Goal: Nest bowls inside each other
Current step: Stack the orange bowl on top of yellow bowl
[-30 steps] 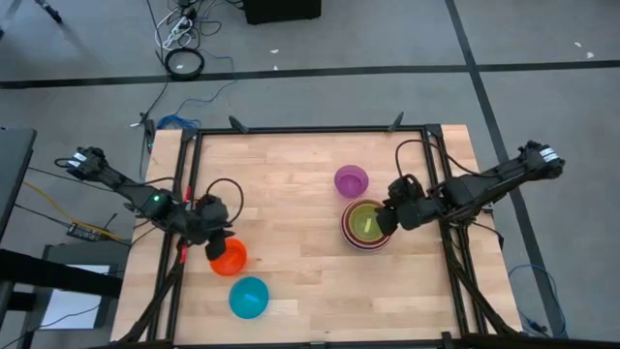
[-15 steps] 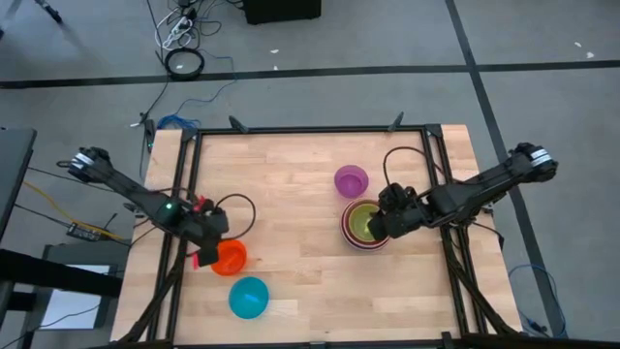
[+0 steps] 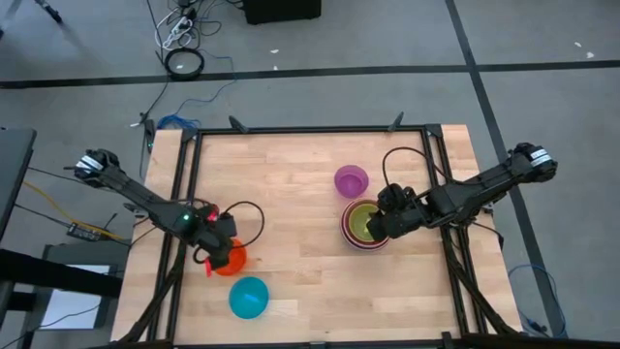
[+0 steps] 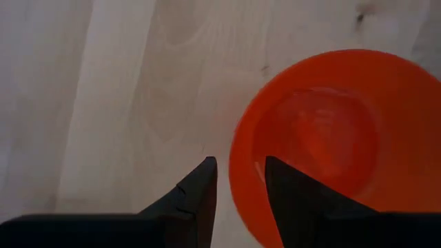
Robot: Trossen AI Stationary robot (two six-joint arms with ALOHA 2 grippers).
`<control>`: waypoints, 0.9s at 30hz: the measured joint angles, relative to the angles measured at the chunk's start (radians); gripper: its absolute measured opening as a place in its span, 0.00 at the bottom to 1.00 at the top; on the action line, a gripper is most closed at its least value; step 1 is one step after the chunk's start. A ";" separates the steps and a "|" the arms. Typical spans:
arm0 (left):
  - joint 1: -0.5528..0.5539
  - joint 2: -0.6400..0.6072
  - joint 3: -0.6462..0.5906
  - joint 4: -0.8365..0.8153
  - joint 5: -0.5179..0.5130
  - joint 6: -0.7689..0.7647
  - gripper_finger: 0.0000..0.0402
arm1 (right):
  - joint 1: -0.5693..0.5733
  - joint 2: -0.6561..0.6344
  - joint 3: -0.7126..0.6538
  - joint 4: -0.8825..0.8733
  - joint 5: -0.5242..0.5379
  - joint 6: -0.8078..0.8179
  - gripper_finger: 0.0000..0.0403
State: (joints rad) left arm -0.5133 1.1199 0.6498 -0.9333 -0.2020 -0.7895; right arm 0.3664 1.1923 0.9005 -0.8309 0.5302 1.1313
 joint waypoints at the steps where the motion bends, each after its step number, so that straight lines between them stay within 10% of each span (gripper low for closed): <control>1: 0.001 0.010 0.000 0.000 -0.004 -0.007 0.33 | 0.000 0.000 0.000 0.000 0.000 0.000 0.43; 16: 0.002 0.188 0.000 0.087 -0.012 -0.060 0.31 | 0.000 0.000 0.000 0.009 0.001 -0.008 0.43; 27: 0.003 0.205 0.005 0.143 -0.014 -0.049 0.03 | 0.000 0.000 0.000 0.008 0.001 -0.008 0.43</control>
State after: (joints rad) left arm -0.5106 1.3247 0.6548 -0.7902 -0.2157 -0.8387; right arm 0.3664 1.1923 0.9005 -0.8233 0.5316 1.1229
